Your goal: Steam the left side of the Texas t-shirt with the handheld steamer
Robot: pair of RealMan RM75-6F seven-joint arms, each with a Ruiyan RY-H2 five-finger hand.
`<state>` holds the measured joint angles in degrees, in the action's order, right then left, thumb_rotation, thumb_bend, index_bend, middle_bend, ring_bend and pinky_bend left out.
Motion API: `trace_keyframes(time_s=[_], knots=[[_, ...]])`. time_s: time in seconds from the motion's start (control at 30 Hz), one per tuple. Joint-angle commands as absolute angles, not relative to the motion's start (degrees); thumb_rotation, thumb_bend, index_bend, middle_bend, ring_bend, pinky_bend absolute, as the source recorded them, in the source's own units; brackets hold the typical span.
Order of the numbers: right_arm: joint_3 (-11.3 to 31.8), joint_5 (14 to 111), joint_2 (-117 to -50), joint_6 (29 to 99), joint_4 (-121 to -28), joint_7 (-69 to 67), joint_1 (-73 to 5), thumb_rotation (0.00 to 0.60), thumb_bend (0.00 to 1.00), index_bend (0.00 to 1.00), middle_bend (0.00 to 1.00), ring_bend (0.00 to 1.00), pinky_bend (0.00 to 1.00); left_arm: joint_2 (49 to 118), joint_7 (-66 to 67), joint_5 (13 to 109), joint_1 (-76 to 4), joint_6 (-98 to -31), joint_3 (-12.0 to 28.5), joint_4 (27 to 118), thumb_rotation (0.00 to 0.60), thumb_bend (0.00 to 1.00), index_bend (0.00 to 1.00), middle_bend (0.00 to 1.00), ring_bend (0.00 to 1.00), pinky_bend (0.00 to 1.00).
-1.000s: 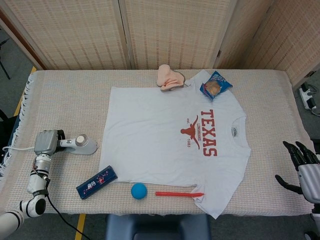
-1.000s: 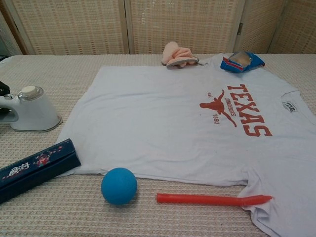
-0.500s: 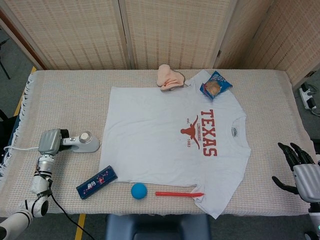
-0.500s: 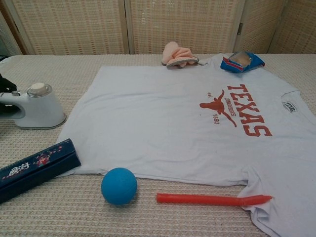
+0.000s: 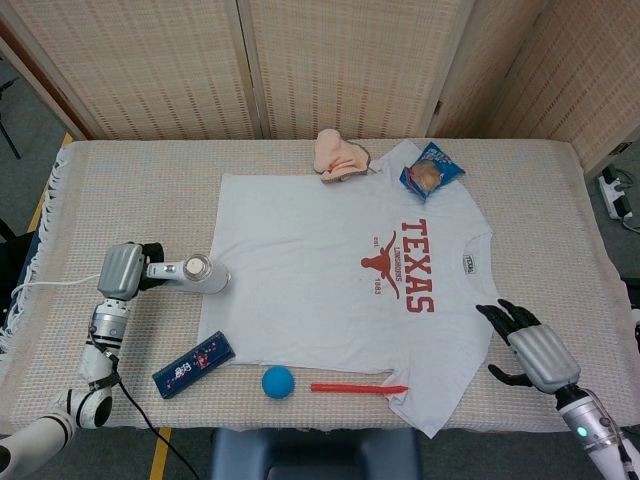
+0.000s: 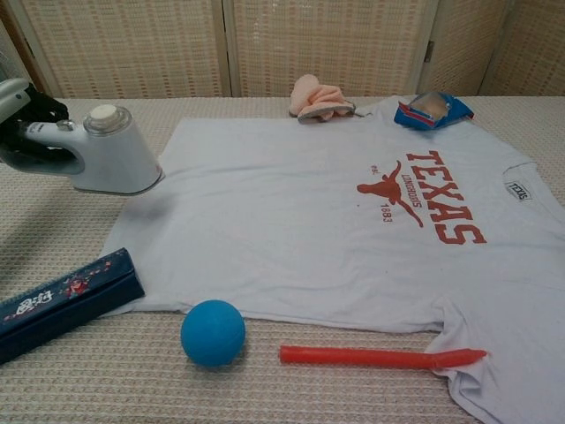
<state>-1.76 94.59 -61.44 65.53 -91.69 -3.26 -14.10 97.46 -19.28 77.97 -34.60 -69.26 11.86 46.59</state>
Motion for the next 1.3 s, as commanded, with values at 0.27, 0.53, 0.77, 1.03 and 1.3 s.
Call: trace_keyframes(time_s=[0.27, 0.53, 0.77, 1.03, 1.3], knots=[[-4.96, 98.55, -70.08, 54.67, -83.06, -7.91, -22.78, 0.401, 0.61, 0.00, 0.02, 0.00, 0.00, 104.40, -12.73, 78.29, -41.67, -64.30, 13.34, 48.45, 0.600, 0.33, 0.91, 1.00, 0.87, 0.64], [-6.43, 98.03, -73.28, 53.48, -79.36, -9.01, -24.01, 0.401, 0.61, 0.00, 0.02, 0.00, 0.00, 110.27, -10.23, 81.50, -45.48, -62.67, 11.01, 45.39, 0.600, 0.33, 0.91, 1.00, 0.86, 0.64], [-7.50, 97.45, -73.42, 53.97, -79.09, -9.15, -24.19, 0.402, 0.61, 0.00, 0.02, 0.00, 0.00, 115.18, -8.69, 83.80, -47.55, -63.34, 9.61, 39.30, 0.600, 0.33, 0.91, 1.00, 0.86, 0.64], [-8.06, 96.53, -73.05, 54.72, -79.83, -8.54, -24.12, 0.402, 0.61, 0.00, 0.02, 0.00, 0.00, 118.26, -12.59, 81.40, -48.97, -62.18, 12.21, 27.23, 0.600, 0.33, 0.91, 1.00, 0.85, 0.65], [-8.44, 96.02, -73.12, 54.69, -80.60, -7.70, -24.54, 0.402, 0.61, 0.00, 0.02, 0.00, 0.00, 118.03, -17.06, 77.98, -46.91, -59.38, 13.93, 17.41, 0.600, 0.32, 0.90, 1.00, 0.85, 0.65]])
